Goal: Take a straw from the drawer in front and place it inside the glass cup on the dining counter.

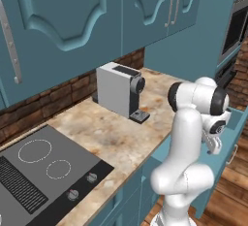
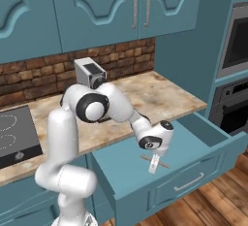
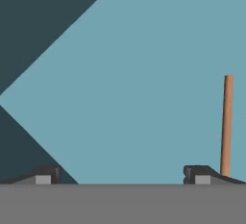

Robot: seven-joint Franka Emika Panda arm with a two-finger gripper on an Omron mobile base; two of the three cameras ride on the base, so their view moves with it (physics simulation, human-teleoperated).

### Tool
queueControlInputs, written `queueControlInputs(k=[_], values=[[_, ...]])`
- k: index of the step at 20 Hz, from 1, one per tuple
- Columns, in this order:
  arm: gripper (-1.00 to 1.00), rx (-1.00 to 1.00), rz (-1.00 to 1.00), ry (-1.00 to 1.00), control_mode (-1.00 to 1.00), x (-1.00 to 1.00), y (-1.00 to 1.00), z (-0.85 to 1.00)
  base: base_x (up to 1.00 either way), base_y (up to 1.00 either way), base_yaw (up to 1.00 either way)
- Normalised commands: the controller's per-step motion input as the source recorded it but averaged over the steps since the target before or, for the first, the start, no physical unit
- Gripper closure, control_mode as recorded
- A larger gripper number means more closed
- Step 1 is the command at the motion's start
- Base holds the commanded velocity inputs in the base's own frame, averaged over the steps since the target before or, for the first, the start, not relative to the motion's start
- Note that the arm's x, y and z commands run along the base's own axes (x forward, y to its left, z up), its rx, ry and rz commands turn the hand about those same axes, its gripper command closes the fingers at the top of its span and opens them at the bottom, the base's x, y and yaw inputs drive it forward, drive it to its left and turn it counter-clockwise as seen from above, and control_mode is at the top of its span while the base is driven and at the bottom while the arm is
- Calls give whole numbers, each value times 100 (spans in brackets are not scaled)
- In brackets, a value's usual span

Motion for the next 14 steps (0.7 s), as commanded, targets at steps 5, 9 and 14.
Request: queueControlInputs(k=[5,9,14], values=[[-100,2,0,0,-100,32,-23,-31,0,0,0],[-100,0,0,2,-100,33,-7,-49,0,0,0],[-100,1,0,0,-100,17,-13,-50,0,0,0]])
